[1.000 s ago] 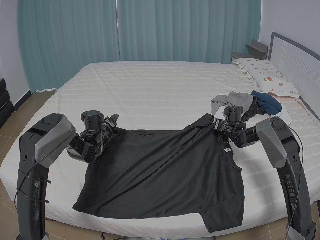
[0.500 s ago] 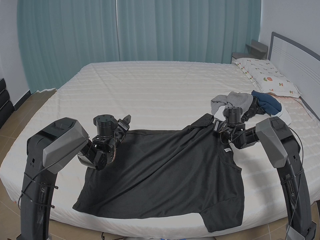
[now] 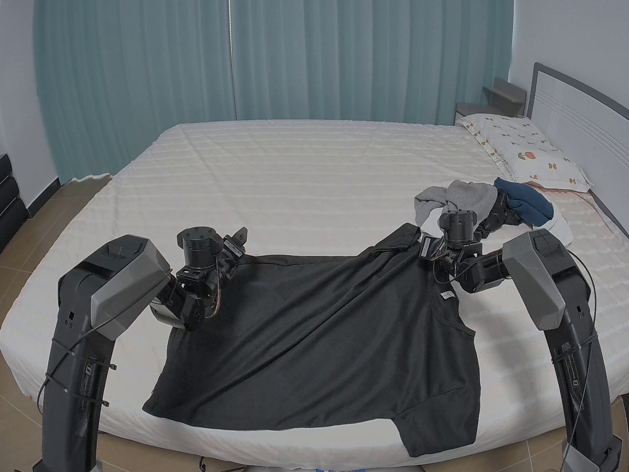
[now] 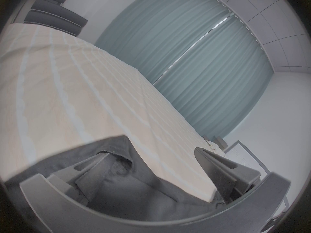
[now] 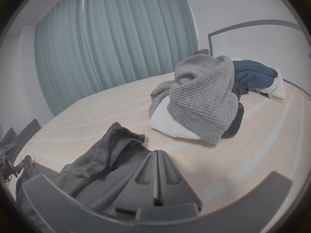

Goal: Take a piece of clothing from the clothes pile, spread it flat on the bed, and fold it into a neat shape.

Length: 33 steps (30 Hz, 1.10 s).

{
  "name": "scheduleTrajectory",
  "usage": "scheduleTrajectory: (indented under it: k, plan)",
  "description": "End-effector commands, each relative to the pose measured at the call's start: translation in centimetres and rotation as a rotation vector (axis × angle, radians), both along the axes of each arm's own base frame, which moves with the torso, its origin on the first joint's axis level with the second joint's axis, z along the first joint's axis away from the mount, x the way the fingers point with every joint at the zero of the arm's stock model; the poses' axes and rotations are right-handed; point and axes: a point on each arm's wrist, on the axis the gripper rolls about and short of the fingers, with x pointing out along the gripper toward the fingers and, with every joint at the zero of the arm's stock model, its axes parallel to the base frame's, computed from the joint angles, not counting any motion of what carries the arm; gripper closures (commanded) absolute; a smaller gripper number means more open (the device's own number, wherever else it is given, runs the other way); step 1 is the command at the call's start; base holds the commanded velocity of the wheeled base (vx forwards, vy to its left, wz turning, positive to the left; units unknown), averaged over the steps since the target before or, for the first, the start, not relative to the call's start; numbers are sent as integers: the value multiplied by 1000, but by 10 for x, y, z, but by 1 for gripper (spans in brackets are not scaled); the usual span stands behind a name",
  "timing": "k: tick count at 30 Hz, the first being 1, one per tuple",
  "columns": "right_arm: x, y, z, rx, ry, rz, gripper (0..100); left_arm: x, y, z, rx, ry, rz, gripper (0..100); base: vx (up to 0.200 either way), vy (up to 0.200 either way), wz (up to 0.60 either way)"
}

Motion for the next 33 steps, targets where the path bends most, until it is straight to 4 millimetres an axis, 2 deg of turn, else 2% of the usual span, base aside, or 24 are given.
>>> scheduleTrajectory:
  k: [1,8,18,22,26,33]
  plan:
    - [0,0,2,1,-4,0,100,11,28,-3,0,-18,59,0,0,0,0]
    - [0,-2,2,1,-4,-3,100,18,60,10,-6,-62,127,0,0,0,0]
    - [0,-2,1,14,-3,-8,100,16,64,29,-21,-98,141,0,0,0,0]
    - [1,-1,5,40,-17,-17,100,15,64,22,-23,-72,126,0,0,0,0]
    - [2,-2,14,67,-34,-25,100,17,68,24,-23,-82,135,0,0,0,0]
    - [3,-5,13,82,-56,-32,100,23,80,26,-22,-115,173,0,0,0,0]
